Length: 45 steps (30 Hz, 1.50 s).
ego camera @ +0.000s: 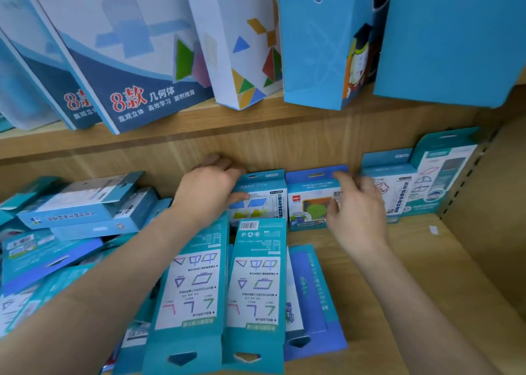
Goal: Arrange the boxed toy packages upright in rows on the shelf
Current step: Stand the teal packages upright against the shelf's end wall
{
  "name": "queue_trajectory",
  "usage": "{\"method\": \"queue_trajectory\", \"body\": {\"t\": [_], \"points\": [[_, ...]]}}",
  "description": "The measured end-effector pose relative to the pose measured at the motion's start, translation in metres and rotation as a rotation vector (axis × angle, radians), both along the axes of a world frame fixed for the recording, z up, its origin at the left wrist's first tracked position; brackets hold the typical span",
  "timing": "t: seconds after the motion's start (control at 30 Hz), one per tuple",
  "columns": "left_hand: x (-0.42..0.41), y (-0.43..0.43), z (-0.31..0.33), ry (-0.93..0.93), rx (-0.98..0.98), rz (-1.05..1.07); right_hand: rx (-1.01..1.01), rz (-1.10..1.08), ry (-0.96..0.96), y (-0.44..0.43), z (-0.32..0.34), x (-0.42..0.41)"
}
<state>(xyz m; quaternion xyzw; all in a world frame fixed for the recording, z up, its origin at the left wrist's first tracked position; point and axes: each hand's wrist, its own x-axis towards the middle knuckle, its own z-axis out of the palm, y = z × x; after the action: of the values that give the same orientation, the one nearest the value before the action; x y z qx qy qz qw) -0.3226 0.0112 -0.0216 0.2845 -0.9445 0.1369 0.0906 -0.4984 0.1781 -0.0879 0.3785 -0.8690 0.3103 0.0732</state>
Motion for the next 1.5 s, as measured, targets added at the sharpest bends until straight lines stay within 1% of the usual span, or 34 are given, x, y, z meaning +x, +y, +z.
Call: {"method": "queue_trajectory", "body": {"t": [0.03,0.1,0.13,0.2,0.23,0.3,0.4,0.47,0.57,0.67,0.73,0.93,1.03,1.13,1.2,1.27,1.37,1.43,1.5], "points": [[-0.003,0.001,0.000,-0.036,-0.020,0.006,-0.044,-0.013,-0.170,0.002,-0.002,0.003],[-0.008,0.007,-0.001,-0.113,-0.050,0.033,-0.172,0.030,-0.543,0.002,-0.007,0.010],[-0.011,0.009,-0.001,-0.151,-0.055,0.046,-0.257,0.050,-0.663,0.000,-0.011,0.013],[-0.015,0.013,0.001,-0.211,-0.065,0.067,-0.370,0.045,-0.786,-0.005,-0.014,0.016],[-0.016,0.014,0.003,-0.228,-0.063,0.074,-0.367,0.032,-0.812,-0.007,-0.015,0.016],[-0.017,0.014,0.006,-0.244,-0.045,0.073,-0.312,0.019,-0.772,-0.006,-0.012,0.018],[-0.016,0.017,0.008,-0.228,-0.029,0.059,-0.207,-0.016,-0.576,-0.002,-0.013,0.019],[-0.018,0.016,0.009,-0.200,-0.022,0.046,-0.179,0.010,-0.511,-0.003,-0.013,0.019],[-0.024,0.015,0.008,-0.219,0.018,0.028,-0.115,0.060,-0.467,-0.007,-0.015,0.020],[-0.028,0.018,0.002,-0.301,-0.024,0.052,-0.103,0.110,-0.422,-0.007,-0.014,0.020],[-0.028,0.018,0.002,-0.323,-0.056,0.067,-0.091,0.147,-0.399,-0.006,-0.016,0.019],[-0.033,0.023,0.004,-0.343,-0.058,0.099,-0.033,0.251,-0.422,0.001,-0.012,0.015],[-0.041,0.028,0.006,-0.310,-0.060,0.100,-0.057,0.307,-0.353,0.014,-0.002,0.011],[-0.052,0.046,0.009,-0.270,-0.100,0.043,-0.181,0.256,-0.261,0.039,0.010,-0.004],[-0.063,0.061,0.010,-0.210,-0.129,-0.022,-0.243,0.147,-0.151,0.059,0.017,-0.022],[-0.079,0.078,0.008,-0.106,-0.142,-0.142,-0.263,0.034,-0.034,0.075,0.024,-0.045],[-0.112,0.104,0.002,0.062,-0.107,-0.356,-0.221,-0.041,0.077,0.085,0.030,-0.086],[-0.140,0.117,-0.009,0.028,-0.107,-0.378,-0.143,-0.036,0.083,0.086,0.030,-0.107],[-0.165,0.124,-0.024,-0.005,-0.169,-0.373,-0.039,-0.016,0.092,0.085,0.025,-0.118]]}}
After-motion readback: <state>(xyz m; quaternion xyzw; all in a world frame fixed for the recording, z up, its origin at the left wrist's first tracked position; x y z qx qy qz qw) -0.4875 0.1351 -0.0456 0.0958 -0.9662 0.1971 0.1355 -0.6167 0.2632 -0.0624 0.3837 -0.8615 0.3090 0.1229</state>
